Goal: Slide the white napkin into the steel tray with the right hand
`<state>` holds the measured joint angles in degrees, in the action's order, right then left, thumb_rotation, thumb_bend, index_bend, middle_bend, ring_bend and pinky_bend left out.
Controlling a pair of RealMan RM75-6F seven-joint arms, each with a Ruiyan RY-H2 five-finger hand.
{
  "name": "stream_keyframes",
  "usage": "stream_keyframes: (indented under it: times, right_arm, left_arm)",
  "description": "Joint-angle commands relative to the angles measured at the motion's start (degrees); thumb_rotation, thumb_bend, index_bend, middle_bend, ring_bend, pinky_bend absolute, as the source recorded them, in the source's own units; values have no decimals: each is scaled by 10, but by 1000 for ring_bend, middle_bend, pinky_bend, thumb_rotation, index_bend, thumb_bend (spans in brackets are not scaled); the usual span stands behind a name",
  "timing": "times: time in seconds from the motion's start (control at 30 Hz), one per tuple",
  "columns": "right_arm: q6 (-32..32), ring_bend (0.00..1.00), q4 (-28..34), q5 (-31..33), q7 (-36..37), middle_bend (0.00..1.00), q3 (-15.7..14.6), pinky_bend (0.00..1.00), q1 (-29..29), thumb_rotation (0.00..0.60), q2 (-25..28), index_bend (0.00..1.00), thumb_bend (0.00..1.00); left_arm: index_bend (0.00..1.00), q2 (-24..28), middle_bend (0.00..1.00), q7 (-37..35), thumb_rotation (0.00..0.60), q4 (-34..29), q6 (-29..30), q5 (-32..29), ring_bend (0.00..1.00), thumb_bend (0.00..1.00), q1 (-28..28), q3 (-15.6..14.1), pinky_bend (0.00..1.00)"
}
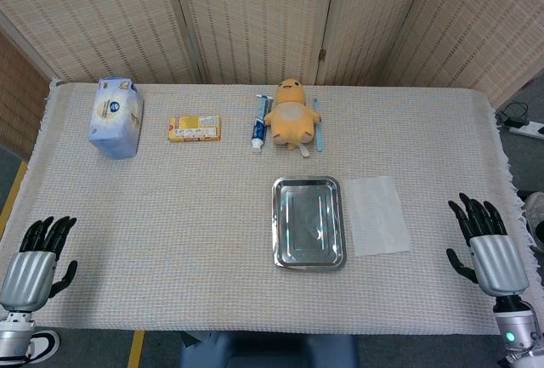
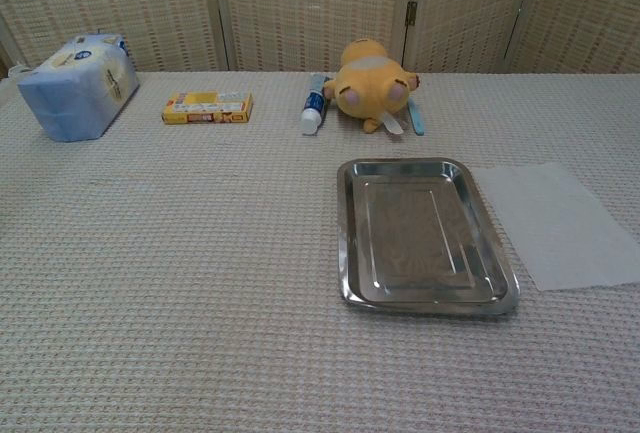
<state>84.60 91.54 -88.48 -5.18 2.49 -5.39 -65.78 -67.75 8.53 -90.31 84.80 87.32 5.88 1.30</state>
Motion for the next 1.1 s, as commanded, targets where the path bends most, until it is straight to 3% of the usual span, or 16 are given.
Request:
stream_keyframes:
  times: [0.03, 0.5, 1.1]
  right_arm:
    - [-1, 0, 0, 0, 0, 0, -1, 0, 0, 600, 0, 0, 410]
    - [18, 0, 5, -19, -28, 0, -12, 0, 13, 600, 4, 0, 409]
    - [-33, 0, 16, -4, -64, 0, -28, 0, 4, 600, 5, 16, 409]
  left_arm:
    - [104, 1, 135, -4, 600, -1, 0, -2, 0, 493, 0, 1, 90]
    - [104, 7, 135, -12, 600, -5, 6, 10, 0, 493, 2, 1, 86]
    - [104, 12, 136, -17, 600, -5, 3, 13, 0, 493, 2, -4, 82]
